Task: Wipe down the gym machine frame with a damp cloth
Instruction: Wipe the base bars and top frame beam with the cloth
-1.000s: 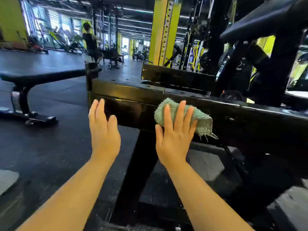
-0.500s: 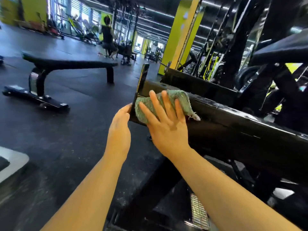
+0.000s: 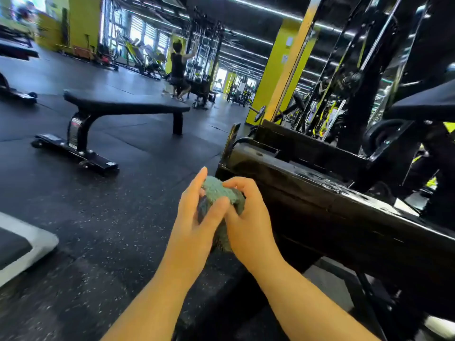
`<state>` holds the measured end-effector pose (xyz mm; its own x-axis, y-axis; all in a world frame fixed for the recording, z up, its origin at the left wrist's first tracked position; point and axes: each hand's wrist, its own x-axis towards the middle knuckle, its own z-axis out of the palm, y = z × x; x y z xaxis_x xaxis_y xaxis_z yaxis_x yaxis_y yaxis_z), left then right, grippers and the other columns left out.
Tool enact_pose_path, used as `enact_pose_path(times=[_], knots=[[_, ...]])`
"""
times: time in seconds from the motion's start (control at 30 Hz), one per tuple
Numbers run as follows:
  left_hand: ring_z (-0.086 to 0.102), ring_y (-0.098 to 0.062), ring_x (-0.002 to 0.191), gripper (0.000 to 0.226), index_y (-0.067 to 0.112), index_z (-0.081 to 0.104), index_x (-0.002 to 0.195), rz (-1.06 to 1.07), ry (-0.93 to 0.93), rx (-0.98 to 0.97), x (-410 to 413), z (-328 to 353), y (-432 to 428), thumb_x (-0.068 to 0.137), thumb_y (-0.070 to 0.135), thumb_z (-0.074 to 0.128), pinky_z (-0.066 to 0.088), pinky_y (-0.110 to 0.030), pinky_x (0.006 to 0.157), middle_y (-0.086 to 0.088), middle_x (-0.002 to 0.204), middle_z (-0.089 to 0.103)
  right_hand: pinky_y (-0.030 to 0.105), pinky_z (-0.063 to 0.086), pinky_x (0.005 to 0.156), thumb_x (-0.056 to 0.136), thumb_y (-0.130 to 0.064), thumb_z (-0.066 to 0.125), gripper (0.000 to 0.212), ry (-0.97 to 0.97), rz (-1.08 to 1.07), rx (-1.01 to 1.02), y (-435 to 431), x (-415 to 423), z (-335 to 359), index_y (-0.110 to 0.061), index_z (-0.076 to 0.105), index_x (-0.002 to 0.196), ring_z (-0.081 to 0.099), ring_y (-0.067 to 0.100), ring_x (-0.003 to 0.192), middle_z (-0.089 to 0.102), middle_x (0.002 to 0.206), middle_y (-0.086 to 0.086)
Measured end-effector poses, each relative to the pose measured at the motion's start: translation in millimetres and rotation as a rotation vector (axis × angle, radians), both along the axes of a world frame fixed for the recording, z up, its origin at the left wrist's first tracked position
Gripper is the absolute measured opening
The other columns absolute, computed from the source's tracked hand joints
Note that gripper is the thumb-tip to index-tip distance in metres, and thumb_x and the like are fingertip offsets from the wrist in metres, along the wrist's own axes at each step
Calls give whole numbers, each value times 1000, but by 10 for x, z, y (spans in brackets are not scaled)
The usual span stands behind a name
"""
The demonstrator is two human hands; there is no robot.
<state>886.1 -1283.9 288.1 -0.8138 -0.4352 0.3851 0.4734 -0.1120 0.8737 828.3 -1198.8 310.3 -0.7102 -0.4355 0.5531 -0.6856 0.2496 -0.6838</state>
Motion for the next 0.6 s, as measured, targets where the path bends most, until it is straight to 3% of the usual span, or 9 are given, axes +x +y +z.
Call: enact_pose_path(times=[0.07, 0.17, 0.2, 0.27, 0.33, 0.37, 0.43, 0.5, 0.6], knots=[[37, 0, 131, 47, 64, 34, 120, 61, 75, -42, -97, 132, 27, 78, 51, 51, 36, -31, 108, 20, 143, 36, 27, 56, 76, 91, -8, 59, 24, -175, 71, -39, -100, 39, 274, -30, 56, 100, 65, 9, 88, 65, 99, -4], [55, -10, 116, 25, 54, 50, 113, 165, 63, 255, -351, 293, 10, 97, 35, 45, 46, -42, 99, 9, 128, 54, 29, 57, 83, 97, -13, 52, 20, -463, 237, 58, -150, 23, 574, -30, 62, 104, 67, 7, 92, 70, 100, -7], [57, -13, 112, 23, 45, 53, 115, 237, 36, 309, -440, 367, -32, 99, 32, 43, 48, -45, 97, 6, 123, 58, 21, 55, 81, 97, -12, 50, 24, -420, 238, 115, -123, 35, 652, -31, 62, 104, 66, 2, 91, 70, 101, -10], [55, -15, 111, 28, 28, 54, 125, 403, -40, 268, -597, 563, -148, 100, 28, 39, 45, -42, 100, 4, 121, 57, 8, 48, 78, 97, -17, 52, 25, 14, 40, 221, -21, 11, 810, -32, 63, 113, 61, -4, 92, 66, 105, -17], [50, -11, 110, 34, 21, 51, 131, 396, -89, 143, -735, 795, -235, 102, 27, 35, 41, -31, 99, 3, 125, 53, 18, 47, 84, 97, -26, 51, 28, 408, -260, 251, 127, -130, 975, -28, 62, 122, 57, 6, 101, 64, 110, -14], [48, -10, 107, 36, 21, 50, 133, 325, -103, 77, -784, 894, -225, 102, 30, 33, 39, -27, 94, 3, 125, 52, 28, 47, 89, 98, -32, 47, 32, 435, -341, 316, 172, -219, 1036, -26, 59, 127, 55, 13, 109, 63, 117, -9], [49, -14, 111, 43, 21, 49, 134, 172, -127, -5, -823, 960, -169, 100, 43, 32, 37, -29, 92, 0, 127, 52, 38, 45, 93, 101, -41, 35, 40, 301, -420, 568, 200, -394, 1056, -24, 54, 133, 52, 23, 117, 58, 131, 0], [50, -22, 119, 52, 15, 50, 132, 167, -161, -84, -840, 826, -155, 98, 49, 30, 38, -34, 96, -8, 130, 54, 38, 46, 83, 102, -47, 25, 46, 280, -482, 804, 173, -475, 949, -26, 53, 132, 56, 28, 110, 59, 126, 4], [55, -29, 109, 55, 6, 58, 116, 121, -350, -3, -847, 358, -241, 98, 50, 31, 39, -40, 97, -18, 123, 58, 35, 41, 70, 101, -49, 20, 49, 419, -572, 833, 152, -482, 848, -27, 52, 131, 59, 29, 99, 61, 116, 4]])
